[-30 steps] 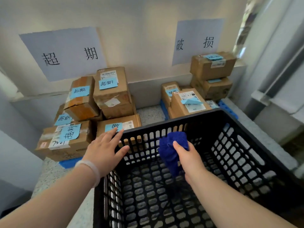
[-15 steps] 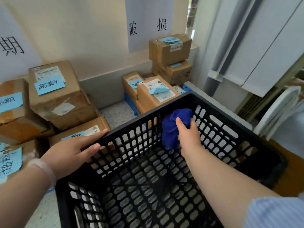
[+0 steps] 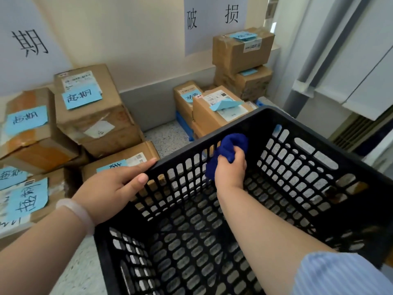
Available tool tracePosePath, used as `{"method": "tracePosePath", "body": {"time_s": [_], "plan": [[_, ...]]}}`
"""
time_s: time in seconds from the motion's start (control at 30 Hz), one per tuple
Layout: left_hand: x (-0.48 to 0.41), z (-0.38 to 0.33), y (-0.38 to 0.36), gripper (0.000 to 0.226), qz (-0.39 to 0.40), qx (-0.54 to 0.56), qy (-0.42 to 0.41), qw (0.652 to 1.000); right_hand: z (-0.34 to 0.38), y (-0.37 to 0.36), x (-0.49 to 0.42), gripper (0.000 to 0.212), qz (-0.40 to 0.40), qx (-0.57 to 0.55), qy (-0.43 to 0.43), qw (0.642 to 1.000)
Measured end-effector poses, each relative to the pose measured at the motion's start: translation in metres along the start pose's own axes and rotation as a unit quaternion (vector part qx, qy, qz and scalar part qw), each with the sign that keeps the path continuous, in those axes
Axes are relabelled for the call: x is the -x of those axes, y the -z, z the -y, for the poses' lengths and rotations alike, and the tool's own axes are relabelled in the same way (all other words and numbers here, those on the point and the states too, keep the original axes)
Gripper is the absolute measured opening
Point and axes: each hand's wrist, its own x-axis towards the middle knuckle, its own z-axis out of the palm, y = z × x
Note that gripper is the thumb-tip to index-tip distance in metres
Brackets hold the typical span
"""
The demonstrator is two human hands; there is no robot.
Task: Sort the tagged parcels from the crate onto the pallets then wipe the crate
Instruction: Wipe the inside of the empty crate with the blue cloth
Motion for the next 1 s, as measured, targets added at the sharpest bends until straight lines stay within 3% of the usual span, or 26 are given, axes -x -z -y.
{"method": "tracePosePath", "body": {"time_s": [0.2, 0.3, 0.43, 0.57, 0.73, 0.87, 1.0], "plan": [[-0.002, 0.006, 0.0, 0.054, 0.012, 0.033, 0.006, 0.999, -0.005, -0.025, 0.067, 0.034, 0.066, 0.02, -0.016, 0.997], [-0.003, 0.008, 0.0, 0.063, 0.017, 0.059, 0.002, 0.998, -0.019, -0.043, 0.112, 0.035, 0.146, 0.019, -0.038, 0.988], [-0.004, 0.007, 0.0, 0.058, 0.029, 0.055, 0.009, 0.998, -0.04, -0.071, 0.172, 0.035, 0.29, 0.035, -0.058, 0.955], [-0.004, 0.007, 0.0, 0.063, 0.034, 0.04, 0.008, 0.999, -0.046, -0.065, 0.164, 0.021, 0.328, 0.096, 0.055, 0.938], [-0.004, 0.009, -0.002, 0.066, 0.033, 0.035, 0.009, 0.999, -0.082, -0.054, 0.135, 0.03, 0.366, 0.328, 0.238, 0.838], [-0.004, 0.007, -0.003, 0.057, 0.023, 0.025, 0.022, 0.999, -0.096, -0.05, 0.122, 0.045, 0.412, 0.437, 0.344, 0.721], [-0.002, 0.004, -0.003, 0.055, 0.019, 0.015, 0.024, 0.999, -0.097, -0.041, 0.109, 0.041, 0.41, 0.494, 0.413, 0.646]]}}
